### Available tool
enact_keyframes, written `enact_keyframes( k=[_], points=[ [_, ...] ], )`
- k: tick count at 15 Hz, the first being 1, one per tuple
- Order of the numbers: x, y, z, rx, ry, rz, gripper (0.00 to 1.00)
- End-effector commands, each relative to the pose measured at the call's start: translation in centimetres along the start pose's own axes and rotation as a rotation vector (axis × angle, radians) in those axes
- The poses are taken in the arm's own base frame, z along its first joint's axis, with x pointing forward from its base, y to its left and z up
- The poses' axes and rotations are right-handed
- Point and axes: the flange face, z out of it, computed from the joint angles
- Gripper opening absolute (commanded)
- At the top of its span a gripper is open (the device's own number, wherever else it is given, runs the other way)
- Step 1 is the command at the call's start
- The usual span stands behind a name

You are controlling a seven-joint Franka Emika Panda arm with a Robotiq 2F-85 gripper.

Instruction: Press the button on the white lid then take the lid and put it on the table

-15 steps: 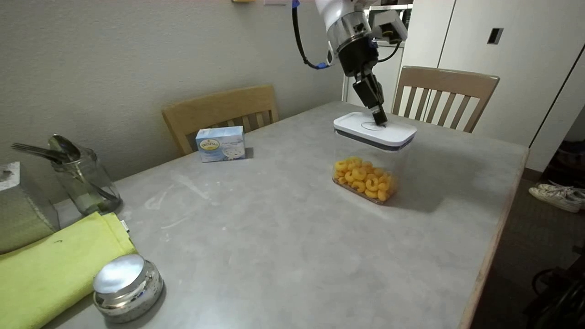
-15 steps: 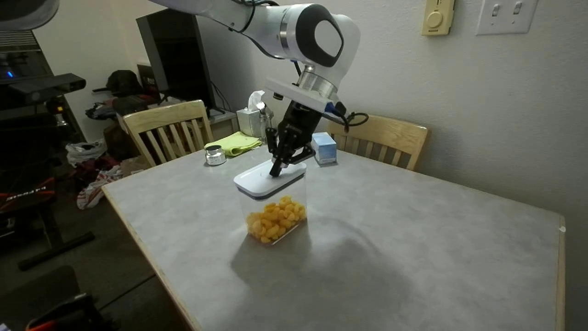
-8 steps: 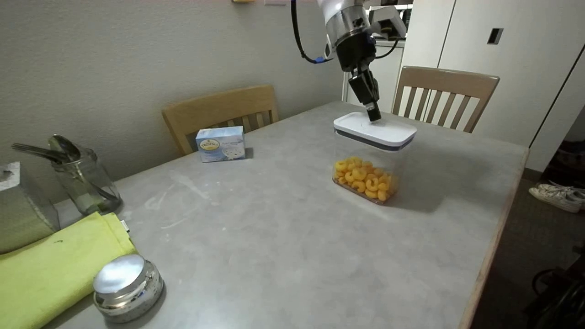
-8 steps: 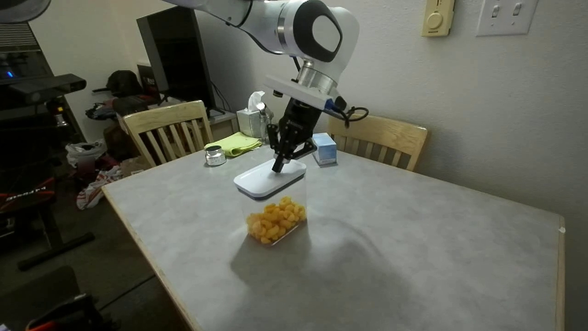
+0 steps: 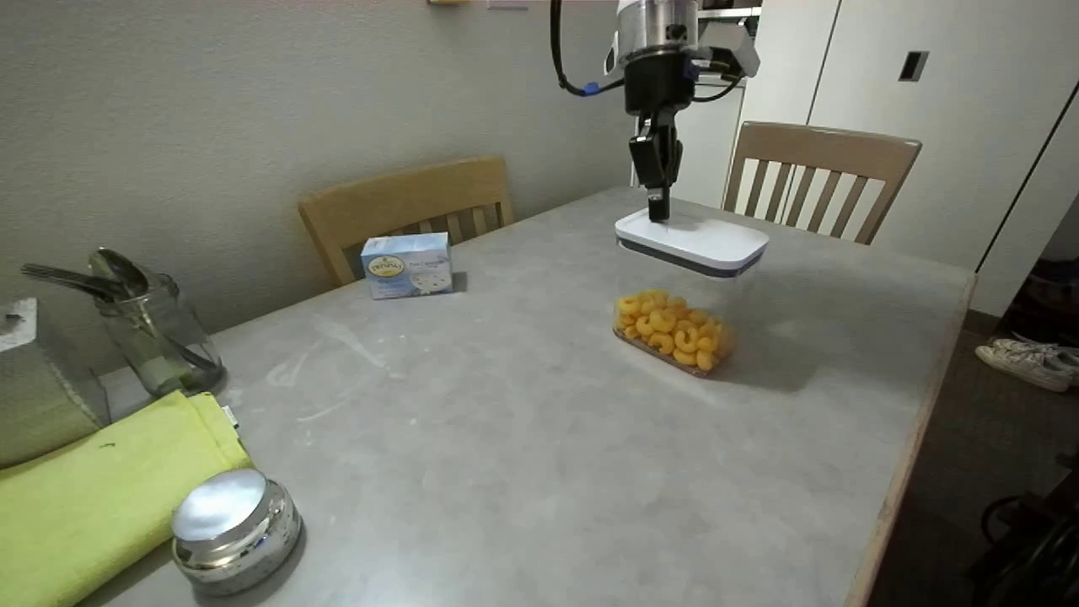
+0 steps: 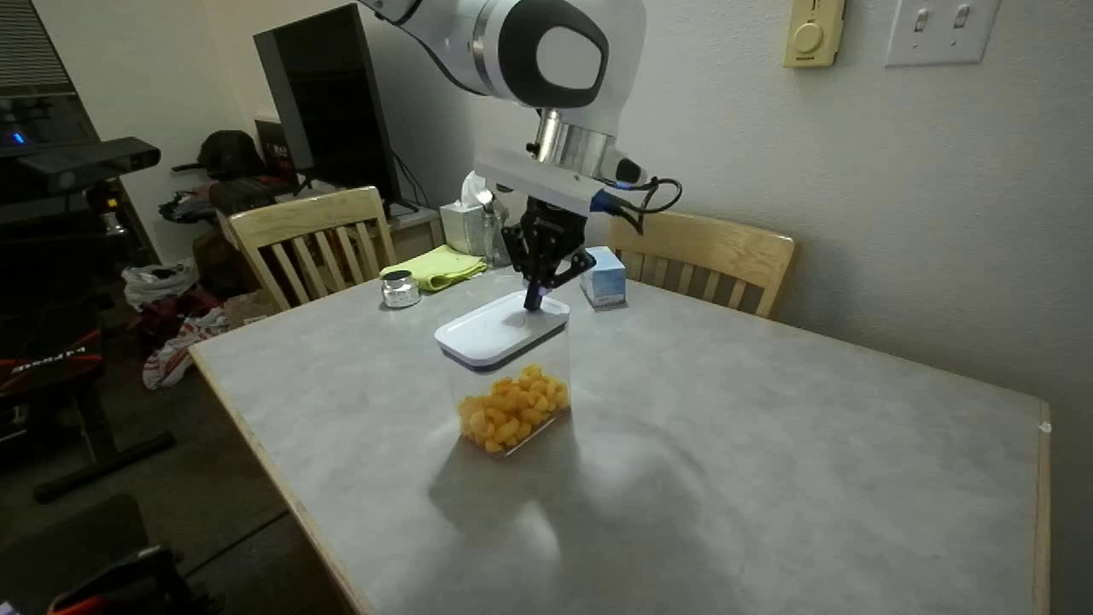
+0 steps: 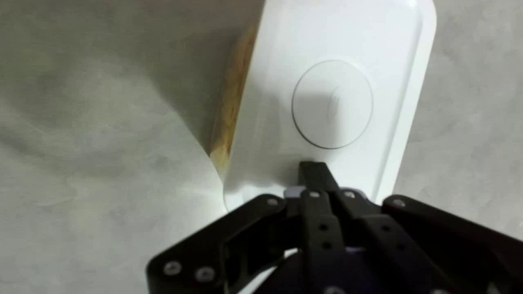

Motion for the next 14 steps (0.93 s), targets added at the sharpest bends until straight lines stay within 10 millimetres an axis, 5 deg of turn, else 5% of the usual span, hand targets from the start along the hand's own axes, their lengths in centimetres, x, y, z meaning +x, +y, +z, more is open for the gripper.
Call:
enact_keyframes(
  k=[1, 9, 14],
  points=[
    [-3.3, 0.5, 1.4, -0.046, 0.103, -0.017, 0.0],
    [-8.5, -2.4, 3.5, -0.158, 0.232, -0.014, 0.0],
    [-10.2, -4.8, 3.1, -0.27, 0.312, -0.071, 0.0]
  ],
)
